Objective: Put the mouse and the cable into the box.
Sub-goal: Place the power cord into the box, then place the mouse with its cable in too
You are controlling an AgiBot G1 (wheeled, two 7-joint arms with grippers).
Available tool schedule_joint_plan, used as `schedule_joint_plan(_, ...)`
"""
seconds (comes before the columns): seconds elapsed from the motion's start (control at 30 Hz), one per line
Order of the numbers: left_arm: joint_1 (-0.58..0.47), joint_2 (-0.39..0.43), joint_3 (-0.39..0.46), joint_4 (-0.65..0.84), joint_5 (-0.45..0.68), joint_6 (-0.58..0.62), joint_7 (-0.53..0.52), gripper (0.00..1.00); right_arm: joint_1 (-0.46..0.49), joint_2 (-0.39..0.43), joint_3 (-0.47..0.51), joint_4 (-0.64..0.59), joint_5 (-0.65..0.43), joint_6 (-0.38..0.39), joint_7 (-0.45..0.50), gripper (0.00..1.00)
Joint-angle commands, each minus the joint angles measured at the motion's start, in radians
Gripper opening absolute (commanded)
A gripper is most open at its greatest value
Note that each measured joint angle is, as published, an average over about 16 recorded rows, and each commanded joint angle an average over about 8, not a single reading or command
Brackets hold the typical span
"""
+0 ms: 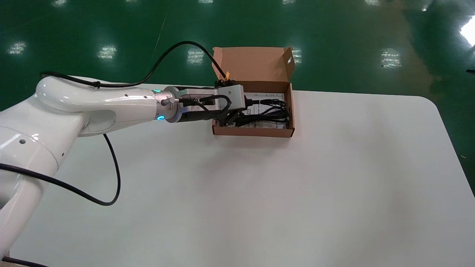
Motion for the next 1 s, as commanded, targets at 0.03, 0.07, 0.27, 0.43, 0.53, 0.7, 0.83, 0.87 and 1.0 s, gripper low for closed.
schedule_joint_plan(0.03, 0.01, -0.002, 0.023, 0.001, 0.0, 0.001, -0.026, 0.0, 0.012, 0.016, -0.005, -0.001, -0.008, -0.021, 0.001, 1.0)
schedule_joint_plan(0.07, 0.012, -0.002, 0.026, 0.004, -0.008, -0.003, -0.046, 0.0, 0.017, 0.022, -0.009, -0.001, -0.012, -0.031, 0.002, 1.0)
schedule_joint_plan(0.27, 0.025, -0.002, 0.034, 0.02, -0.066, -0.043, -0.177, 0.0, 0.039, 0.049, -0.027, -0.004, -0.038, -0.078, 0.01, 1.0)
schedule_joint_plan(0.43, 0.03, -0.001, 0.074, 0.011, -0.068, -0.07, -0.252, 0.42, 0.057, 0.063, -0.037, -0.003, -0.053, -0.1, 0.016, 1.0)
schedule_joint_plan(0.53, 0.028, -0.001, 0.105, -0.001, -0.058, -0.08, -0.284, 0.8, 0.066, 0.071, -0.041, -0.002, -0.059, -0.108, 0.017, 1.0)
schedule_joint_plan(0.7, 0.024, -0.002, 0.143, -0.019, -0.056, -0.093, -0.327, 1.0, 0.069, 0.079, -0.041, -0.006, -0.059, -0.119, 0.017, 1.0)
schedule_joint_plan(0.83, 0.025, -0.002, 0.163, -0.027, -0.059, -0.101, -0.344, 1.0, 0.065, 0.084, -0.039, -0.011, -0.056, -0.134, 0.015, 1.0)
schedule_joint_plan(0.87, 0.025, -0.002, 0.165, -0.028, -0.059, -0.102, -0.346, 1.0, 0.065, 0.085, -0.038, -0.012, -0.055, -0.137, 0.015, 1.0)
schedule_joint_plan(1.0, 0.025, -0.002, 0.167, -0.031, -0.06, -0.103, -0.347, 1.0, 0.063, 0.085, -0.037, -0.013, -0.053, -0.14, 0.015, 1.0)
